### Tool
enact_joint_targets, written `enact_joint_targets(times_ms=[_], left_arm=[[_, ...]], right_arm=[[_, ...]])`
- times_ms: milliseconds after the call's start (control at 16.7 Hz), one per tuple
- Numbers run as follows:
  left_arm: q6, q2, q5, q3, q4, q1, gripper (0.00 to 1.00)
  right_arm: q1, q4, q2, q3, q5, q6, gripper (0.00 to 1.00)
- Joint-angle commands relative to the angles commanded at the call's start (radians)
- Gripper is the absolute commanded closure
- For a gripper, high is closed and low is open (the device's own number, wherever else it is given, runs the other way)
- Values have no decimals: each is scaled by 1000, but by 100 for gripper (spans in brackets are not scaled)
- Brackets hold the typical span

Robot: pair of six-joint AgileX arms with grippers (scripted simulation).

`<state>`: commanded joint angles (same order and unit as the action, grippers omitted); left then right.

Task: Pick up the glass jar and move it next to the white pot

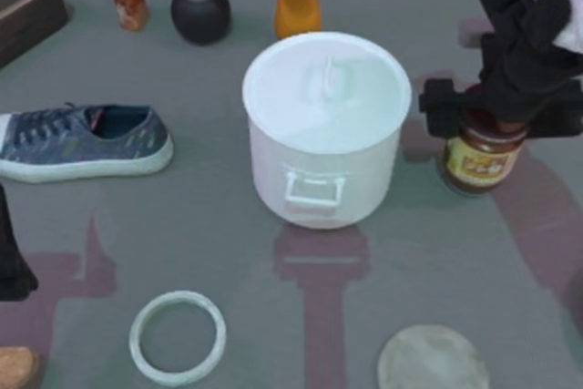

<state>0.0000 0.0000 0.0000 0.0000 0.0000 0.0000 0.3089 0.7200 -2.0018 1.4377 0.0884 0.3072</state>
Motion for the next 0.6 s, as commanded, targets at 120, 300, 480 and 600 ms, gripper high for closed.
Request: enact_joint_targets(times_ms=[120,300,480,600], left_arm=[[0,0,0,0,0,0,0],[0,0,0,0,0,0,0],[0,0,0,0,0,0,0],[0,0,0,0,0,0,0]], right_arm=[[0,-14,-6,-7,0,0,100],[0,-14,-6,-7,0,0,100],[0,-14,-6,-7,0,0,77],[0,-14,-6,-7,0,0,62]])
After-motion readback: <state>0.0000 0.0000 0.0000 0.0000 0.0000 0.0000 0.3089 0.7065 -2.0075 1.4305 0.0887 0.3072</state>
